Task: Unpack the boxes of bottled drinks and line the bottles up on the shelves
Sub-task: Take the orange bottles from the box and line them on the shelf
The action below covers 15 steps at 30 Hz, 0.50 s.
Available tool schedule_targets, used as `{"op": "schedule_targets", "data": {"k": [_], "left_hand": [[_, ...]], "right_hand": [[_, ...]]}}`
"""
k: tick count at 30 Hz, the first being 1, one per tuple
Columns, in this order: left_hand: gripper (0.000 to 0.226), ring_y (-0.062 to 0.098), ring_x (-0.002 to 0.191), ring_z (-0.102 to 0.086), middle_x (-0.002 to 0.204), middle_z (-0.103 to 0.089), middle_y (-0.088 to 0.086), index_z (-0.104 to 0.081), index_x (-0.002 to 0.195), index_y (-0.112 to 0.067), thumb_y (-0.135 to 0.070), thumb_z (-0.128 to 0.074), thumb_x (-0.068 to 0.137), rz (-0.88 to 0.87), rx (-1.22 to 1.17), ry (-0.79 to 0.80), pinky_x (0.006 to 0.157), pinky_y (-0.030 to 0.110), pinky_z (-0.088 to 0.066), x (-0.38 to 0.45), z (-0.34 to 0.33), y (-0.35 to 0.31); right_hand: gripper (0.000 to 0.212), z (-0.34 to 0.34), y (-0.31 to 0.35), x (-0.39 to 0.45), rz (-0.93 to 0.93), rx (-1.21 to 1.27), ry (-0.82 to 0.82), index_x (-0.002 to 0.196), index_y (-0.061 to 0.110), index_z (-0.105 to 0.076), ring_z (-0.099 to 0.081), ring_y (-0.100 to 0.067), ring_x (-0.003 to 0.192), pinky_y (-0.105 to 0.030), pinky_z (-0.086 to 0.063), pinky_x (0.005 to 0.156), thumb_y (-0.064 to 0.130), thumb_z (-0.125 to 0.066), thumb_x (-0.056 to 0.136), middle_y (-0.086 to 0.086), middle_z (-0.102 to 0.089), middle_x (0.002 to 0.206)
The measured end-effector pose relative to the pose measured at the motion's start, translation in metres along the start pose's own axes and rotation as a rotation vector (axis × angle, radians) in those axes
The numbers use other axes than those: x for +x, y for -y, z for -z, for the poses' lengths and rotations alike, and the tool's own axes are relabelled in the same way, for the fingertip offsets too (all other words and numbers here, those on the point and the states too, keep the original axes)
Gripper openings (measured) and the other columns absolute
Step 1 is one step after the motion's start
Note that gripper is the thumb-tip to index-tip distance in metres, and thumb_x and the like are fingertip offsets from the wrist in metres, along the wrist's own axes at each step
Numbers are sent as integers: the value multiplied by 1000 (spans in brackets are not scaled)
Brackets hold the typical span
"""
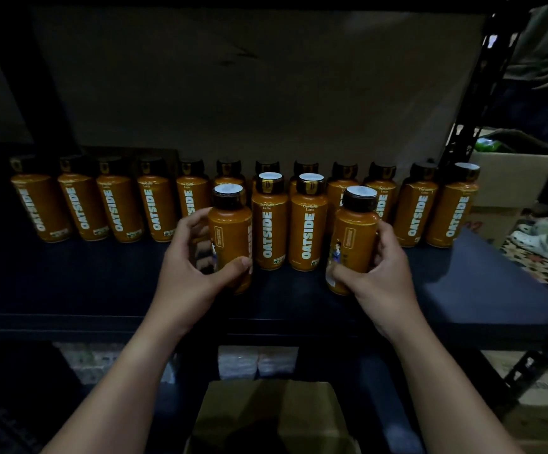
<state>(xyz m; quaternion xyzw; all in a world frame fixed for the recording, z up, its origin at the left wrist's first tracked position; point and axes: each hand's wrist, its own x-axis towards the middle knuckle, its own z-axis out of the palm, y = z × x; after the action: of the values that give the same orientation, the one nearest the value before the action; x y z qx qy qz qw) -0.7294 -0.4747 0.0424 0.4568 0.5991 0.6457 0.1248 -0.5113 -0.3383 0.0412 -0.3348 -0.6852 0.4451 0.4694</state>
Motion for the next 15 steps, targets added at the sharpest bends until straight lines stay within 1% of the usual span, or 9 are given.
{"op": "schedule_targets", "data": {"k": [2,3,4,5,7,8,10,13,15], "left_hand": [[85,5,121,-61,136,-57,-13,-45,137,-46,-28,-83,64,23,-55,35,102,34,-51,2,3,3],[88,5,121,-62,136,-59,-10,-45,142,-40,-26,-86,65,28,-64,46,104,37,-51,2,5,4],[91,6,123,-61,137,-59,-9,-44,144,-37,-27,-91,66,26,-61,51,105,39,-51,2,5,5],[94,7,125,-60,139,-58,-10,-44,144,-39,-32,-94,65,19,-41,46,104,38,-51,2,4,6],[92,3,126,-56,140,-53,-19,-44,139,-48,-46,-95,62,-2,17,5,96,29,-50,-1,-1,3],[91,-1,123,-54,138,-52,-23,-44,136,-51,-48,-95,60,-11,44,-28,93,25,-49,-3,-4,1],[86,-3,119,-56,133,-53,-25,-44,130,-55,-44,-91,58,-32,61,-77,90,24,-51,-5,-6,0],[77,4,119,-61,128,-58,-21,-47,120,-60,-38,-90,60,-44,46,-89,92,28,-55,-5,-5,0],[73,5,118,-64,126,-61,-18,-49,120,-56,-35,-89,63,-45,20,-82,93,29,-56,-5,-4,0]], "right_hand": [[90,-2,-1,0,3,-66,-53,139,37,-41,-53,-9,123,-42,-48,104,19,-92,68,14,-53,135],[93,-2,-2,0,4,-78,-63,141,35,-41,-53,-11,126,-43,-48,104,23,-94,66,13,-53,137],[96,-2,-2,0,9,-80,-56,143,35,-39,-52,-10,126,-41,-48,104,24,-94,65,13,-52,138],[97,-2,-2,0,11,-76,-33,146,35,-37,-51,-9,126,-39,-47,103,23,-93,67,13,-52,139],[98,0,0,0,-3,-47,32,150,35,-32,-50,-8,126,-35,-45,103,11,-88,73,12,-51,139],[97,2,0,0,-15,-26,55,152,34,-30,-50,-7,125,-36,-44,103,4,-83,76,11,-51,139],[96,4,0,1,-31,-7,67,151,32,-33,-51,-7,124,-39,-45,105,-4,-79,76,10,-53,137],[91,4,-1,2,-29,-36,53,146,31,-39,-53,-3,120,-39,-47,104,-1,-83,73,13,-55,133],[89,2,-2,2,-16,-71,30,139,37,-40,-52,-6,121,-37,-46,103,7,-88,71,16,-53,131]]}}
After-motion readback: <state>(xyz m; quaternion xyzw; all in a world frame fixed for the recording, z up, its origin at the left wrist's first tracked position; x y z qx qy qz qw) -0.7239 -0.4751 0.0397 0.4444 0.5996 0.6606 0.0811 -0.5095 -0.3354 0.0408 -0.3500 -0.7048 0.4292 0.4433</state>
